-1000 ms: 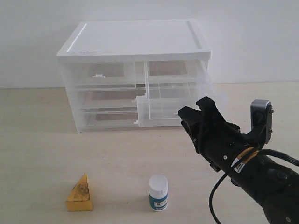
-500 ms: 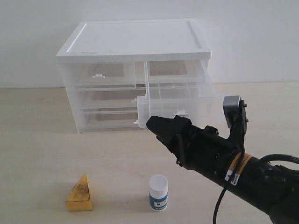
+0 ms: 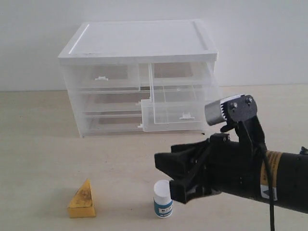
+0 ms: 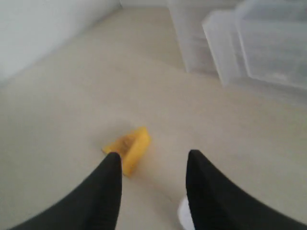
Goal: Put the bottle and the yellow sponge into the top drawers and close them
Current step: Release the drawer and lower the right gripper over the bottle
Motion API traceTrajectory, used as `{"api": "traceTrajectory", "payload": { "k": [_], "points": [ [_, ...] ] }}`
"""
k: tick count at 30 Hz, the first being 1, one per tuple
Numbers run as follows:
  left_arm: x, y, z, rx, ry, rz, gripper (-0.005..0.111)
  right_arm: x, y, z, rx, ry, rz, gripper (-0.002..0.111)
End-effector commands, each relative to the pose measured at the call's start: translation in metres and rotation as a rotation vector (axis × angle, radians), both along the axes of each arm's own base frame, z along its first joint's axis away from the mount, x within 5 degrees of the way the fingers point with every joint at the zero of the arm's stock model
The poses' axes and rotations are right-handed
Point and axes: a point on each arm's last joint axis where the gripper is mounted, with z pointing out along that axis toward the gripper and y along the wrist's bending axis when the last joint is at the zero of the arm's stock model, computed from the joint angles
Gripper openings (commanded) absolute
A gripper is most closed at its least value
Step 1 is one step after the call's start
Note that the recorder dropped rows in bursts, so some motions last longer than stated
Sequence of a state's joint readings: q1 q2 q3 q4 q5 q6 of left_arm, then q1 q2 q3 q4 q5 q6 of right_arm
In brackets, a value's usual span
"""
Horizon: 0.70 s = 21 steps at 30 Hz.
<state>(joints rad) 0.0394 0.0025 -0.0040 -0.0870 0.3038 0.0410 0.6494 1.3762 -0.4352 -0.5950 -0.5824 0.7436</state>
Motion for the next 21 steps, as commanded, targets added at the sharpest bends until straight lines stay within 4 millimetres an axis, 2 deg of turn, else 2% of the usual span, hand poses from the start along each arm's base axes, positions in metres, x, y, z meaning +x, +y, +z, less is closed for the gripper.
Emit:
{"api": "traceTrajectory", "payload": {
  "k": [1,5,7,11,14,21],
  "points": [
    [0.000,0.000,0.000,0.006,-0.010,-0.003,0.004,-0.004,-0.009,-0.015,-0.235,0.006,0.024,0.041],
    [0.000,0.000,0.000,0.006,-0.010,-0.003,0.004,-0.009,-0.009,-0.021,-0.331,-0.028,0.136,0.058],
    [0.000,0.000,0.000,0.006,-0.010,-0.003,0.004,-0.010,-0.008,-0.026,-0.372,-0.035,0.173,0.061],
    [0.000,0.000,0.000,0.006,-0.010,-0.003,0.004,-0.008,-0.007,-0.042,-0.442,-0.029,0.221,0.061],
    [0.000,0.000,0.000,0.006,-0.010,-0.003,0.004,-0.004,0.000,-0.058,-0.430,-0.008,0.253,0.061],
    [0.000,0.000,0.000,0.006,-0.010,-0.003,0.004,0.016,0.012,-0.058,-0.391,0.002,0.181,0.061]
  ]
}}
